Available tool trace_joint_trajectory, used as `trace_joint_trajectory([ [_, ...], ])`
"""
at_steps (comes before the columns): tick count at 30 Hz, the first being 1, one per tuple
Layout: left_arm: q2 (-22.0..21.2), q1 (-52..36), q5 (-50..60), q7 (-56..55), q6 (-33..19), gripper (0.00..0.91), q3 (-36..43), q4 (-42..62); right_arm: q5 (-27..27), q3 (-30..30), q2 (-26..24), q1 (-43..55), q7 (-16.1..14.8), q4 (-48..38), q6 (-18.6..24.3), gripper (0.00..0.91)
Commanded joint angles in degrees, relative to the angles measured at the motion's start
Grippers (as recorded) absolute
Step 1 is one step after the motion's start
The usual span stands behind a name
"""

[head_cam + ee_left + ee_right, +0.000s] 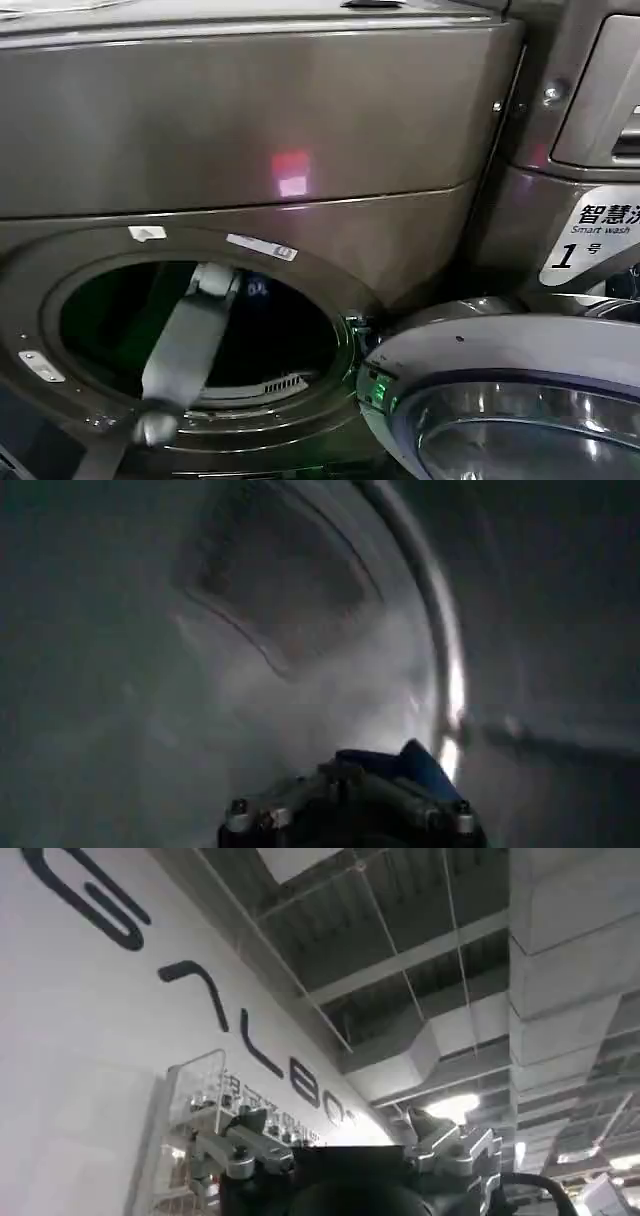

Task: Grasp the clothes from the dryer.

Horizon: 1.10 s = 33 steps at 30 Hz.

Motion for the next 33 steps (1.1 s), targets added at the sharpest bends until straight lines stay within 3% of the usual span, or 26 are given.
trace_joint_trajectory([
  [1, -1.55, 13.06, -13.82, -16.09, -8.61, 0.000, -6.86, -17.29, -4.91, -0.93, 0.07, 0.38, -1.36, 0.83, 0.29, 0.907],
  [6, -3.91, 18.68, -12.03, -25.30, -7.66, 0.000, -7.93, -23.37, -5.31, -0.92, -0.06, 0.45, -2.22, 0.70, 1.70, 0.907],
  [19, -3.66, 13.97, -10.74, -24.33, -0.71, 0.000, -6.07, -17.83, -3.97, -0.14, -0.13, 0.05, -1.54, 0.36, 2.67, 0.907],
  [33, -2.95, 17.33, -7.90, -22.91, -1.03, 0.000, -6.68, -23.93, -3.43, 1.99, -1.78, -1.91, -1.55, 0.57, 1.85, 0.907],
])
